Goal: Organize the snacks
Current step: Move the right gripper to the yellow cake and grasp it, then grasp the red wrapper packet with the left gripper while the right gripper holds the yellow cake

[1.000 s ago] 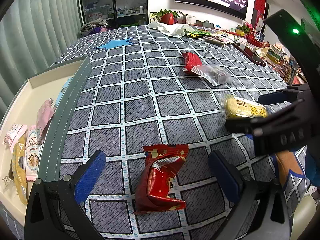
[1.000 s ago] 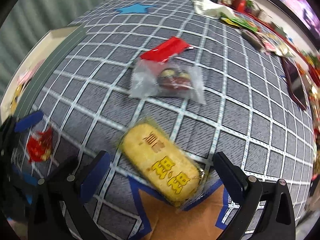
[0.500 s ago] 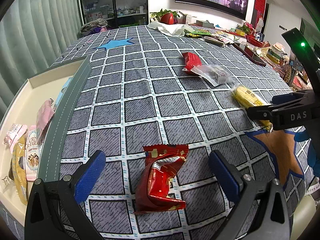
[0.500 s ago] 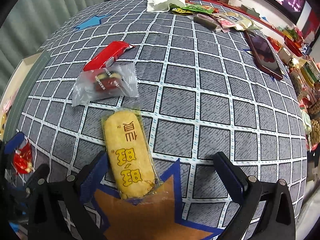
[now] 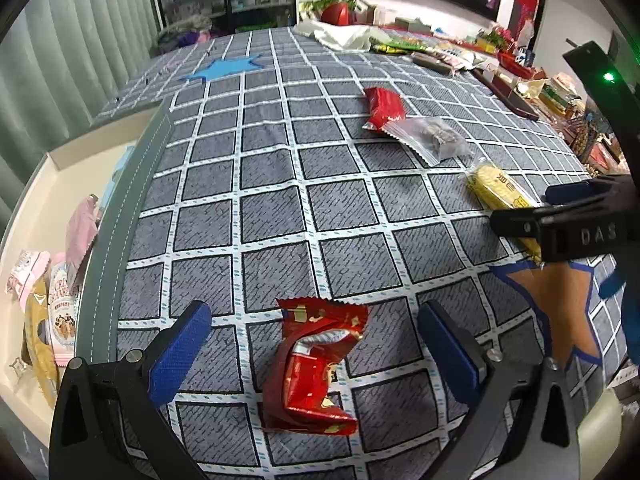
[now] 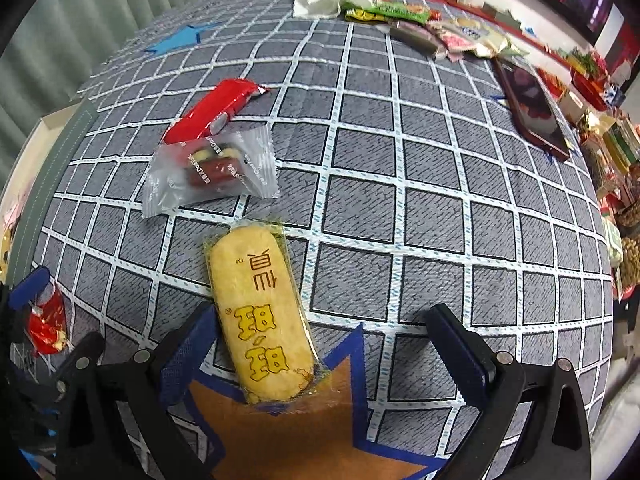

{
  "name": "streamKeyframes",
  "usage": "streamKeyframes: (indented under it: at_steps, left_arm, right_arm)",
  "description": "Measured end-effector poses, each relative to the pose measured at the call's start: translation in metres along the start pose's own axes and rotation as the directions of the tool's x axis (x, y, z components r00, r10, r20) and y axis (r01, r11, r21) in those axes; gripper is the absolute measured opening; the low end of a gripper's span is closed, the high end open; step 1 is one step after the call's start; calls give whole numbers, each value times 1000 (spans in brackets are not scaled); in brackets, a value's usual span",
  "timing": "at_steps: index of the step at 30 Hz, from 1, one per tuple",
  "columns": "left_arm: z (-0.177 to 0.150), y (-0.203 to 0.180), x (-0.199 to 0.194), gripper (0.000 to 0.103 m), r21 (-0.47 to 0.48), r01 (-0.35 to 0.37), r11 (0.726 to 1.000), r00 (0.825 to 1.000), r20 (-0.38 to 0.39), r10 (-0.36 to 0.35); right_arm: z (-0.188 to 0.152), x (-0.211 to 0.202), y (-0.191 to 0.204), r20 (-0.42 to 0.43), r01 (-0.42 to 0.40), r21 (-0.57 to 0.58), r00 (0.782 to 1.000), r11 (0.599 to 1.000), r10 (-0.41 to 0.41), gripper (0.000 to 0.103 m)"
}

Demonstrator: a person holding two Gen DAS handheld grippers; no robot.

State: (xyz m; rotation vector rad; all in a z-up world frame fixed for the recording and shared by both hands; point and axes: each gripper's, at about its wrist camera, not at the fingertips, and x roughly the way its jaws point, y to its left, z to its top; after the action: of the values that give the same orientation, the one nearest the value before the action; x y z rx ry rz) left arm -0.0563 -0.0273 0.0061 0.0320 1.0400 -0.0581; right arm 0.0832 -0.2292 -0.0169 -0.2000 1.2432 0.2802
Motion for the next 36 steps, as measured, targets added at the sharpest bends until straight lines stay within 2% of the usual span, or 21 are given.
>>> streamKeyframes:
  at_steps: [2,4,5,6,7,9,15,19,23,25,27,29,31,36]
  left_arm:
    - [0,-3,-2,93,18,9,1000,1000,1,-9]
    - [0,-6,-6,76,36,25,999,1000,9,-26]
    - [0,-7,-9,55,44,34,998,999,11,-34]
    - [1,-8,-10,32,48,46,998,999,11,-46]
    - [1,-7,-12,33,42,79,996,997,4,-79]
    - [1,0,-13,32,-4,157,988,988,-9,-157]
    - [-2,14,-31,24,-52,192,980,981,21,-191]
    - [2,18,-47,24,-34,187,982,981,60,-184]
    - [-3,20,-44,25,-24,138,990,990,20,-137]
    - [-9,23,-42,36,-23,131,991,991,-8,-132]
    - [-15,27,-43,66,-34,144,989,989,-19,-144]
    - [-21,30,-47,76,-34,143,989,990,-6,-144]
    - [-23,28,-47,78,-18,132,991,991,-6,-132]
    - [-26,19,-28,78,-10,94,996,994,-62,-95]
  right_arm:
    - [1,-1,5,-12,-2,-22,1000,1000,2,102]
    - [1,-5,9,-6,-9,-44,1000,999,9,90]
    - [0,-8,12,1,-13,-56,1000,998,13,84]
    - [-1,-11,15,7,-17,-67,1000,998,18,70]
    - [-2,-14,18,10,-25,-73,1000,997,25,53]
    - [-2,-18,18,2,-54,-62,999,997,54,38]
    - [-14,-26,9,-4,-209,31,978,978,209,38]
    - [-21,-38,10,9,-251,42,968,967,251,38]
    - [-20,-42,16,11,-238,18,971,971,238,38]
    - [-23,-41,17,8,-228,10,974,974,228,38]
    - [-24,-38,18,3,-226,8,974,974,226,38]
    - [-26,-37,17,-2,-231,9,973,973,231,38]
    - [-27,-35,17,-5,-234,7,972,972,234,38]
    - [-26,-29,20,-12,-240,12,971,971,240,38]
